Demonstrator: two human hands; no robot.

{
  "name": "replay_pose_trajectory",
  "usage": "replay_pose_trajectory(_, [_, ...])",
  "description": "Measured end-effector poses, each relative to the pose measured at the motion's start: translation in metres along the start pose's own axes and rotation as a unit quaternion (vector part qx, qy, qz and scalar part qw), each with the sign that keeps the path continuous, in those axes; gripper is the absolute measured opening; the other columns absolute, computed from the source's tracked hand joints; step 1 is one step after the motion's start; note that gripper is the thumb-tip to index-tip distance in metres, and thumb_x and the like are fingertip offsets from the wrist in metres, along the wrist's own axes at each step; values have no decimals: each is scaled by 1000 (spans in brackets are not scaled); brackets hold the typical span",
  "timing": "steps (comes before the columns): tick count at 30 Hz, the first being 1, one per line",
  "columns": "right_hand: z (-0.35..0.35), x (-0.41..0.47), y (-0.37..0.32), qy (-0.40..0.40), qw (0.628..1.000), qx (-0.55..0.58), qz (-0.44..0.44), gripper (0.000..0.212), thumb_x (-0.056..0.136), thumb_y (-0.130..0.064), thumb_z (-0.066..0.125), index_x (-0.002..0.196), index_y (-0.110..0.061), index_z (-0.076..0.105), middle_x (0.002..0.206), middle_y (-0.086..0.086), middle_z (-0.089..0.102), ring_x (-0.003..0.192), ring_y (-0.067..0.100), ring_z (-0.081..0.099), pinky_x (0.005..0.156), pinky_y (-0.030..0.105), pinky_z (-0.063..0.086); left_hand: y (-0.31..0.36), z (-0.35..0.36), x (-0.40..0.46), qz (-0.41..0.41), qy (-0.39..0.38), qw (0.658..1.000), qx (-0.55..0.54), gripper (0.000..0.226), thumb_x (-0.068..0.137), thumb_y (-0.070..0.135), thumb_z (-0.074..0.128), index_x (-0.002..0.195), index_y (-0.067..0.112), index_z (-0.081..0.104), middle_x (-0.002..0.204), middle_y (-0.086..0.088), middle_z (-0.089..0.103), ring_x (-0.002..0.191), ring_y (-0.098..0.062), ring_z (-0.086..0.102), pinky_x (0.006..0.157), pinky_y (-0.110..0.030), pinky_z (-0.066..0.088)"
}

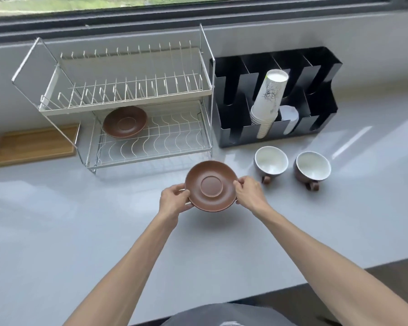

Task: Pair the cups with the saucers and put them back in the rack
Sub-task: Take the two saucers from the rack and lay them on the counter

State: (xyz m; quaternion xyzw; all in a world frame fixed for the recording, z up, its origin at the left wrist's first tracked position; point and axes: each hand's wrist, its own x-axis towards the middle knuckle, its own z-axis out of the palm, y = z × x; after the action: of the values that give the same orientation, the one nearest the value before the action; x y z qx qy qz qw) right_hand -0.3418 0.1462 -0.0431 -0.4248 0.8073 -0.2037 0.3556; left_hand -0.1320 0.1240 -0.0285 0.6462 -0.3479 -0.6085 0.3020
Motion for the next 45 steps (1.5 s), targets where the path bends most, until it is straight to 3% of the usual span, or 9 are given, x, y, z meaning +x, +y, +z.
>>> replay_pose_trajectory(6, [-13, -17, 45, 26, 999, -12, 41, 30, 97, -24, 46, 73, -13, 59, 83, 16, 71, 90, 40, 68, 79, 37, 51, -36, 33, -2, -30, -29, 996, 75, 30, 88, -1, 56, 113, 2, 72, 94, -16, 74, 76, -23, 70, 59, -21, 59])
replay_pose_trajectory(9, [-19, -20, 66, 35, 997, -20, 62, 29, 100, -24, 46, 87, -9, 67, 98, 19, 73, 102, 39, 62, 78, 36, 42, -45, 51, -3, -33, -44, 994, 98, 29, 87, -1, 55, 109, 3, 73, 89, -12, 74, 66, -19, 72, 64, -25, 61])
replay_pose_trajectory(12, [-25, -21, 84, 46, 996, -17, 79, 30, 101, -25, 46, 103, -6, 68, 110, 18, 71, 110, 38, 61, 82, 35, 42, -52, 67, -3, -40, -46, 990, 124, 30, 85, 1, 55, 109, 6, 73, 84, -8, 76, 65, -20, 73, 80, -36, 64])
replay_pose_trajectory(18, [-34, -26, 107, 60, 992, -13, 109, 30, 102, -27, 46, 113, -8, 67, 117, 15, 70, 115, 37, 60, 88, 35, 44, -60, 89, -5, -41, -66, 985, 156, 27, 88, 4, 56, 108, 6, 73, 85, -5, 76, 59, -15, 71, 68, -27, 58])
replay_pose_trajectory(31, [-45, -27, 119, 60, 990, -26, 122, 32, 102, -27, 44, 119, -9, 63, 121, 13, 69, 117, 36, 58, 92, 37, 44, -66, 104, -4, -52, -92, 981, 161, 27, 92, 8, 57, 117, 5, 67, 107, -14, 75, 80, -22, 73, 72, -30, 61])
replay_pose_trajectory(37, [-52, -31, 116, 67, 978, -168, 102, 37, 103, -36, 39, 123, -14, 62, 123, 13, 68, 112, 39, 62, 89, 40, 47, -58, 97, -6, -56, -139, 970, 190, 24, 95, 14, 57, 117, 11, 65, 101, -11, 76, 86, -26, 75, 84, -42, 60])
replay_pose_trajectory(42, [-62, -38, 93, 152, 935, -320, 17, 38, 104, -40, 38, 123, -13, 58, 113, 10, 68, 102, 34, 67, 71, 35, 43, -37, 79, -1, -31, -167, 952, 255, 30, 95, 23, 58, 122, 13, 63, 87, -2, 68, 72, -21, 63, 68, -33, 52])
replay_pose_trajectory(45, [-62, -34, 65, 172, 932, -317, -38, 34, 103, -38, 39, 114, -15, 61, 106, 8, 69, 98, 33, 69, 66, 34, 39, -16, 59, 3, 16, -157, 930, 333, 30, 95, 30, 55, 122, 22, 63, 99, 2, 69, 88, -22, 70, 83, -36, 58])
